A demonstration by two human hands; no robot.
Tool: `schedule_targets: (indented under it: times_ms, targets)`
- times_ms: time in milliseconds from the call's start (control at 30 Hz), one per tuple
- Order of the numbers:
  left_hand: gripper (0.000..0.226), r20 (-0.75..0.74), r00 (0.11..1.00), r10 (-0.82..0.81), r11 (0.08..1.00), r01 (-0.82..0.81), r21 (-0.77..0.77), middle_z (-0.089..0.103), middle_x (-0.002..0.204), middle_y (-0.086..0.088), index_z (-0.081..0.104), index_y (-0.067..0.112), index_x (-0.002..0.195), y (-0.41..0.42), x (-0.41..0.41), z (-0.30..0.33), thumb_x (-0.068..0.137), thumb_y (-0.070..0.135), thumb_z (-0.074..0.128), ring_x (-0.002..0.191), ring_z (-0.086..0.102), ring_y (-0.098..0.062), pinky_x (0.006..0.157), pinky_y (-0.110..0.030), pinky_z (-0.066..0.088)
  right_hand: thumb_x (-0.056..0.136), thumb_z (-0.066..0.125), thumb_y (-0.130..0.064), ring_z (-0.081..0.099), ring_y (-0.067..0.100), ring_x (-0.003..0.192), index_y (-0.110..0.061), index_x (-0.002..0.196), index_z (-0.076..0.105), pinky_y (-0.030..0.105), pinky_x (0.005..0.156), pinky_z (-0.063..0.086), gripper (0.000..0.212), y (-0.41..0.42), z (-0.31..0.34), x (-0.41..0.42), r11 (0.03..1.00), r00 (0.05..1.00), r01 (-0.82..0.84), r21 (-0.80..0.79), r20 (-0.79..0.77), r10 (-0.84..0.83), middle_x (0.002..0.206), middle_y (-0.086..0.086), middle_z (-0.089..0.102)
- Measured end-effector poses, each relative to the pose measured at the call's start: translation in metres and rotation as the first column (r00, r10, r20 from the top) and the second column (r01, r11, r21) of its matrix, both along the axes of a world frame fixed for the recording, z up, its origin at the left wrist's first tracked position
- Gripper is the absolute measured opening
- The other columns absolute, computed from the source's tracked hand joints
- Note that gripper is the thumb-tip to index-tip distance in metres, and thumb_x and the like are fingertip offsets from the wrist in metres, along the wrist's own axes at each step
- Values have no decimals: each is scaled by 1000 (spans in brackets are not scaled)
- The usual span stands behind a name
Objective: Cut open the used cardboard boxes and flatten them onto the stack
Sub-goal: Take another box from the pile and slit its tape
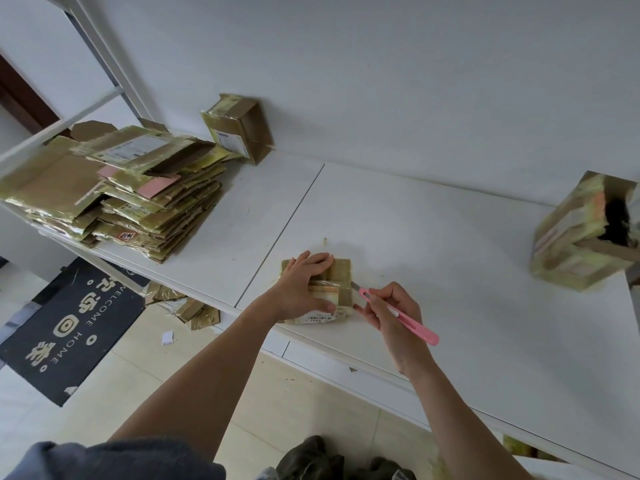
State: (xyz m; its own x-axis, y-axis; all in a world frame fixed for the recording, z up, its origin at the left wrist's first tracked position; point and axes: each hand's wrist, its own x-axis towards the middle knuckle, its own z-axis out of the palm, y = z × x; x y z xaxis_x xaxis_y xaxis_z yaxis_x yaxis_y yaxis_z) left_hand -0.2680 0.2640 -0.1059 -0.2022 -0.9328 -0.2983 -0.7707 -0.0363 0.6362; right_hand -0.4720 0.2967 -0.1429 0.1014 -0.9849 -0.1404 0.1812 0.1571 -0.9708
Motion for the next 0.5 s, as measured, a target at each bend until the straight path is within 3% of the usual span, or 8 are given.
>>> schedule_targets:
  times_ms: [500]
  targets:
    - [101, 3, 1000, -13, 1000, 12, 28, 17, 158, 18, 25, 27, 154, -1, 2, 0, 72, 28, 85, 149, -7, -12, 118, -36, -7, 94, 55, 8, 68, 12, 75, 7, 81, 52, 34, 83, 59, 14, 11, 2, -5, 999, 1000, 11, -34, 3, -11, 68, -1, 63]
